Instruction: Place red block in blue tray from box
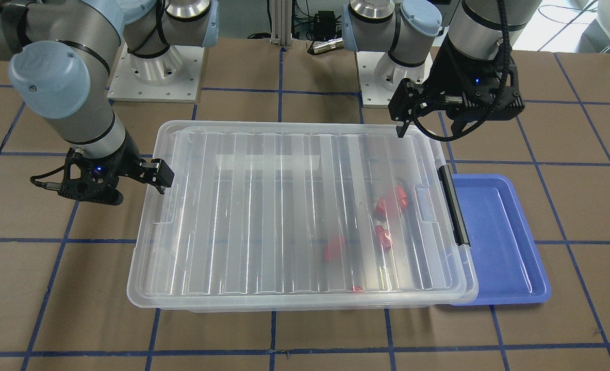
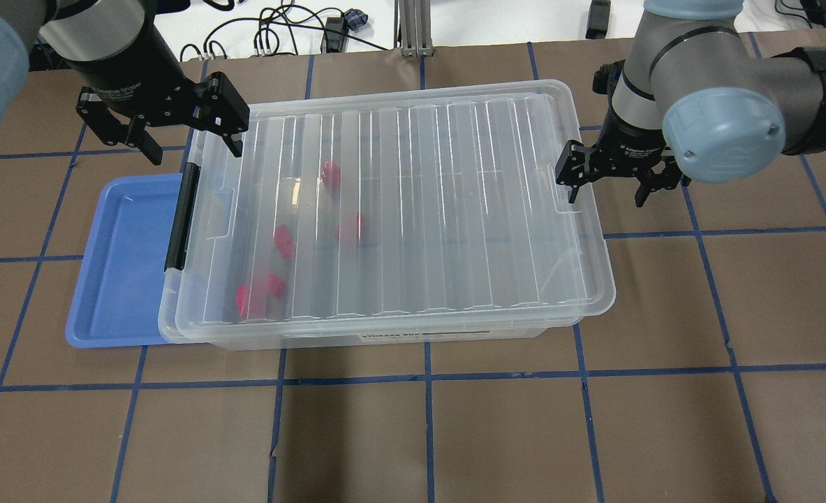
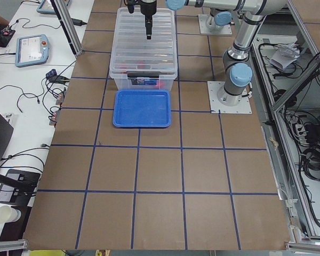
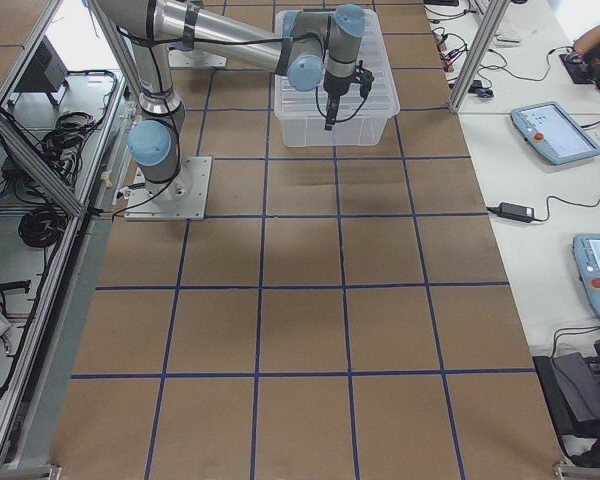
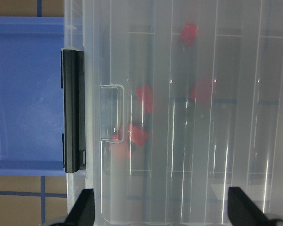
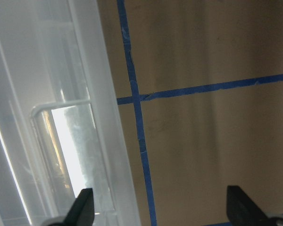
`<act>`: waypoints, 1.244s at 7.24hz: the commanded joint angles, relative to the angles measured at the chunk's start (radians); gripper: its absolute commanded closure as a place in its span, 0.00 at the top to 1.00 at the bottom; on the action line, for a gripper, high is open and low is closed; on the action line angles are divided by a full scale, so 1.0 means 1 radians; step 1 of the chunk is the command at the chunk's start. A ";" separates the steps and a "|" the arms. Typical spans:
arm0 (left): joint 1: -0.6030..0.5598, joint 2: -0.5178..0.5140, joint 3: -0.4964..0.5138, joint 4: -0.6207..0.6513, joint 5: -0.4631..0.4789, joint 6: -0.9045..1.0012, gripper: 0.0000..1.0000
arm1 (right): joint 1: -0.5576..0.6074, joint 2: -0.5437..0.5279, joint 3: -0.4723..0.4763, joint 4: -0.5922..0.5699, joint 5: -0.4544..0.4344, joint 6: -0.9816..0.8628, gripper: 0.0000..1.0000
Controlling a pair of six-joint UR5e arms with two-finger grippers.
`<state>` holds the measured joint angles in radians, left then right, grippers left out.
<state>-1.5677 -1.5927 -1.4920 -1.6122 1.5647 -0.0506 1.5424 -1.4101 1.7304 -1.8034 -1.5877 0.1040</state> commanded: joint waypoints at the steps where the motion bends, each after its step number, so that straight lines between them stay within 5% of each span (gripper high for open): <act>1: 0.000 0.000 0.001 0.000 0.000 0.000 1.00 | -0.005 0.003 0.003 -0.001 0.000 -0.001 1.00; 9: 0.000 -0.007 0.001 0.002 -0.002 0.000 1.00 | -0.064 0.013 0.000 0.004 -0.021 -0.076 1.00</act>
<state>-1.5677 -1.5988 -1.4910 -1.6107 1.5632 -0.0506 1.4944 -1.3980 1.7333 -1.8020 -1.6071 0.0475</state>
